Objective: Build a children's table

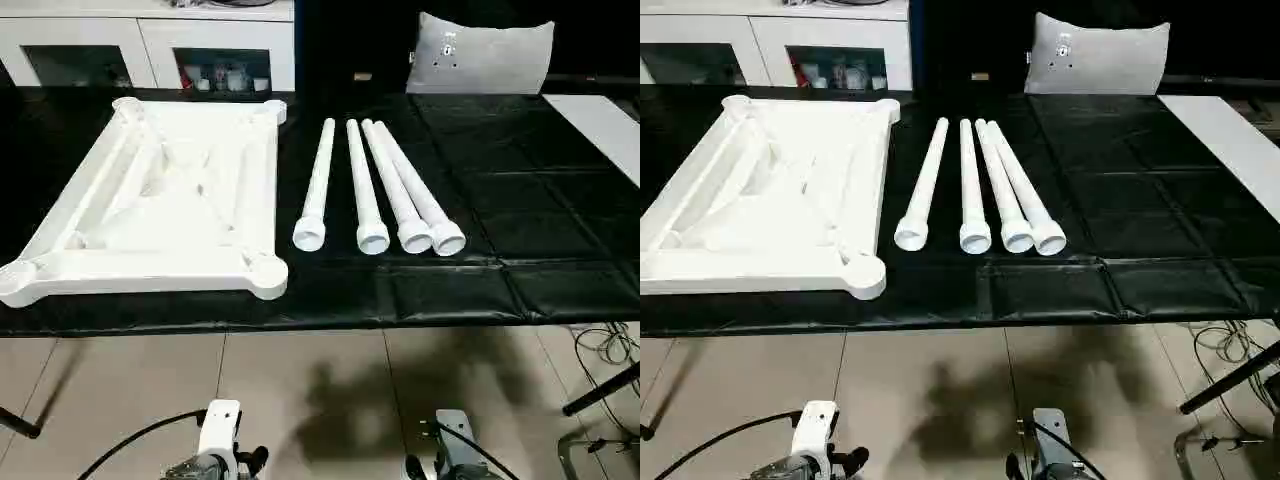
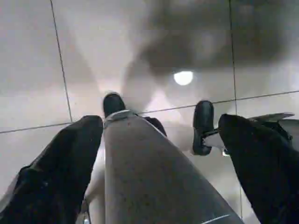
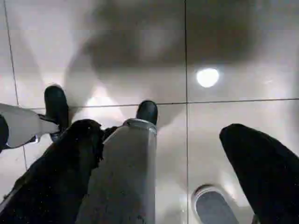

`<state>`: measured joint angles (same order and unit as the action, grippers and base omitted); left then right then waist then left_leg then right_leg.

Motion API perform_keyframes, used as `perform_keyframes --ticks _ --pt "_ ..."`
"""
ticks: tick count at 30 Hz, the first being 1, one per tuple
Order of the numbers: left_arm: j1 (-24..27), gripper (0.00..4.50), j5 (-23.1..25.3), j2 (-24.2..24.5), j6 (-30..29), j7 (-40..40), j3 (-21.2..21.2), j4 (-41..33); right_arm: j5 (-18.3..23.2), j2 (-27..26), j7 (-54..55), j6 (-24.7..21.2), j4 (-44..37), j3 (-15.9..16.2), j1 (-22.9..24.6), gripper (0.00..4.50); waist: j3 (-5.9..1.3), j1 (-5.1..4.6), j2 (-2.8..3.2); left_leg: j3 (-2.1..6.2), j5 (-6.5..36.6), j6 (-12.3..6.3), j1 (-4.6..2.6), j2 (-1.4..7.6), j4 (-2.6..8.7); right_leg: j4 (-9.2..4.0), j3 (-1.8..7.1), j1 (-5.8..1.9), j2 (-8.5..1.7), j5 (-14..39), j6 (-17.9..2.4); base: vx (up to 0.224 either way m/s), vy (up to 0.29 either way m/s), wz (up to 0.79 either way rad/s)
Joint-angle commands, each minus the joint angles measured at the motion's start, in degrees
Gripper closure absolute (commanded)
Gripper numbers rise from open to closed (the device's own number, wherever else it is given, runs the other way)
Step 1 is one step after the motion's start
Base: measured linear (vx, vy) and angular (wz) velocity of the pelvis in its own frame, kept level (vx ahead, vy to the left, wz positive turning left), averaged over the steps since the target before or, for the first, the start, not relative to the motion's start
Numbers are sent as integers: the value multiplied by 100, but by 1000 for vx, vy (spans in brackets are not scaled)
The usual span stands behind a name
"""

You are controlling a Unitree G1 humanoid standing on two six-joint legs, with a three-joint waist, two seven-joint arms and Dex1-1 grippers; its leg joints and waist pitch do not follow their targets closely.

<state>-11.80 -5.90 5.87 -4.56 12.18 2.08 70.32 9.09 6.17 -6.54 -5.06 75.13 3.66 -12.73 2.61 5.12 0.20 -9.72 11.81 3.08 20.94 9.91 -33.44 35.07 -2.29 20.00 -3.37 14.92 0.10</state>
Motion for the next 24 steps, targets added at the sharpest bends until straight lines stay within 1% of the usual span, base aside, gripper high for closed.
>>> perform_keyframes --ticks 1,24 --pt "-14 5 13 -6 24 2 -40 26 7 13 11 -50 31 -52 -8 0 -204 7 27 151 1169 -240 -54 478 496 -428 302 -105 -660 -65 -1514 0 0 0" --pt "-14 5 13 -6 24 2 -40 26 7 13 11 -50 31 -52 -8 0 -206 7 27 150 1143 -252 -52 477 492 -421 301 -108 -660 -132 -1522 0 0 0"
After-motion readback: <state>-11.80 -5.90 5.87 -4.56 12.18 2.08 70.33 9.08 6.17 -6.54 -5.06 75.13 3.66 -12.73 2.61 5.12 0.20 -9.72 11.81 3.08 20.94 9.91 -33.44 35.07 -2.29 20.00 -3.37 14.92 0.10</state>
